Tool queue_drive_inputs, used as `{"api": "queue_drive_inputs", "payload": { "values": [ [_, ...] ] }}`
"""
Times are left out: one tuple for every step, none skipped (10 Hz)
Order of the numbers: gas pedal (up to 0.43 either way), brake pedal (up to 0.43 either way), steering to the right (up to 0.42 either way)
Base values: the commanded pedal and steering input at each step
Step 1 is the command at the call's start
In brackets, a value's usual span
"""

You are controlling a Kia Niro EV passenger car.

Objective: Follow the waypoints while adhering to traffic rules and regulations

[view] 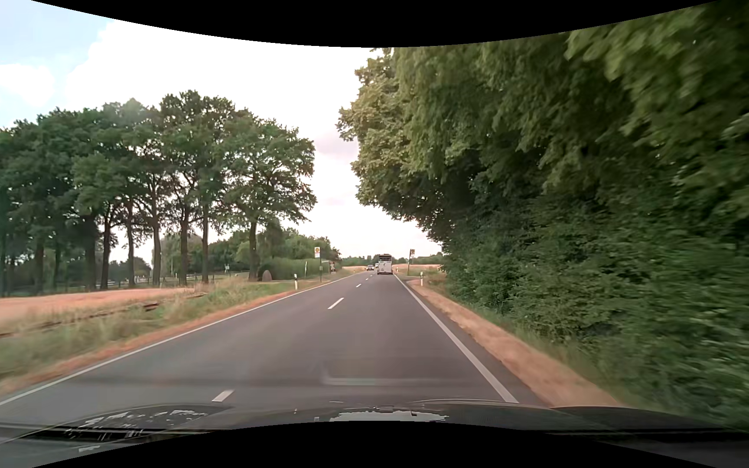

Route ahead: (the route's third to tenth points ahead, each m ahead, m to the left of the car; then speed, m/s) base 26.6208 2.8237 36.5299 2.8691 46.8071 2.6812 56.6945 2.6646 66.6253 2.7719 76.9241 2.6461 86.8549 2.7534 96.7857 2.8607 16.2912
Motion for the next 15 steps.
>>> {"api": "queue_drive_inputs", "payload": {
  "values": [
    [0.24, 0.0, -0.004],
    [0.24, 0.0, -0.004],
    [0.24, 0.0, -0.004],
    [0.228, 0.0, -0.004],
    [0.22, 0.0, -0.004],
    [0.22, 0.0, -0.004],
    [0.22, 0.0, -0.003],
    [0.22, 0.0, -0.002],
    [0.22, 0.0, -0.002],
    [0.209, 0.0, -0.002],
    [0.209, 0.0, -0.002],
    [0.197, 0.0, -0.002],
    [0.197, 0.0, -0.002],
    [0.197, 0.0, -0.002],
    [0.197, 0.0, -0.002]
  ]
}}
